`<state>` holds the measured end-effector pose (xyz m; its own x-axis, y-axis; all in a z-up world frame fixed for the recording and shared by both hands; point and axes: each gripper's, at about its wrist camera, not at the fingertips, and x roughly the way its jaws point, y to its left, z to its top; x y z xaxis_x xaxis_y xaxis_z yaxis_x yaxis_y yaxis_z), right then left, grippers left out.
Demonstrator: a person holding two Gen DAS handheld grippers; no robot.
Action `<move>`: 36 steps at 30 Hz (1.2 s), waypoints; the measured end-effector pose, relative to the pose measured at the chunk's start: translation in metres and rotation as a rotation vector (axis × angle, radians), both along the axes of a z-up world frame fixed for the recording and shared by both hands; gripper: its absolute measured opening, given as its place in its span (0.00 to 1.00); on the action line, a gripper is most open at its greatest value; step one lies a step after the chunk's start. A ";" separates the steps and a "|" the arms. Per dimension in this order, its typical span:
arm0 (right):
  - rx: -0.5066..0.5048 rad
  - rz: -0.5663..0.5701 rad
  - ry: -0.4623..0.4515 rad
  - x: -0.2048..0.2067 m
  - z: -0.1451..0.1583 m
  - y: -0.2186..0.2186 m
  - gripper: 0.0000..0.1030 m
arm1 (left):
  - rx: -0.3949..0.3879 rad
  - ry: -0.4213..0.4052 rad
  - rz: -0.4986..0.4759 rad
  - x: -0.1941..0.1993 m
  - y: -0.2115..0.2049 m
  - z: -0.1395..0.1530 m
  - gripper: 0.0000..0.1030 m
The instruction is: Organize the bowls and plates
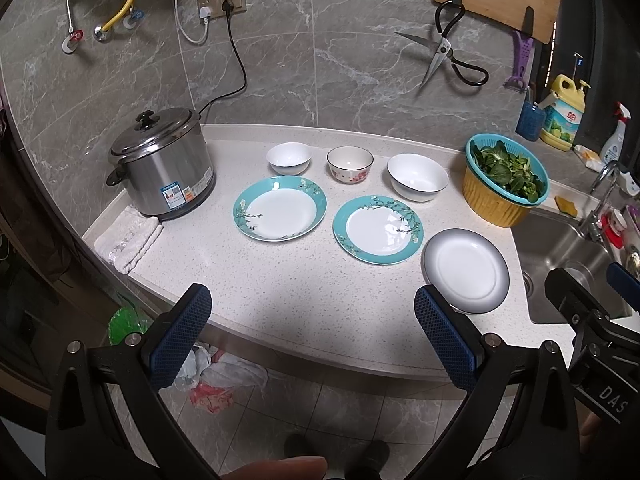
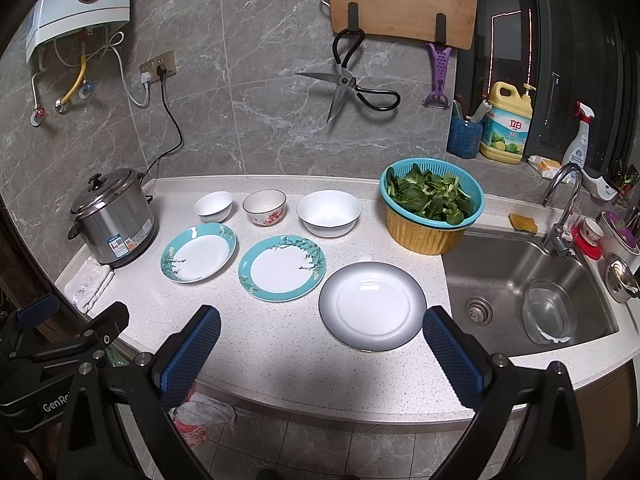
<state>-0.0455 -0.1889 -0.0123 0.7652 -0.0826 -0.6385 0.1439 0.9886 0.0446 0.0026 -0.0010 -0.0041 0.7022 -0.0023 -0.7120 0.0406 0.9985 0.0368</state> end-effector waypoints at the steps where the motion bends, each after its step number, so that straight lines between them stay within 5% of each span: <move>1: 0.000 0.001 0.000 0.000 0.000 0.000 1.00 | 0.000 0.000 0.000 0.000 0.000 0.000 1.00; 36: -0.005 -0.005 0.008 0.010 -0.003 0.002 1.00 | 0.003 0.011 -0.003 0.006 0.013 -0.021 1.00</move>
<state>-0.0360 -0.1871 -0.0151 0.7596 -0.0892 -0.6443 0.1487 0.9881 0.0386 0.0087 0.0118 -0.0251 0.6944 -0.0022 -0.7196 0.0435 0.9983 0.0390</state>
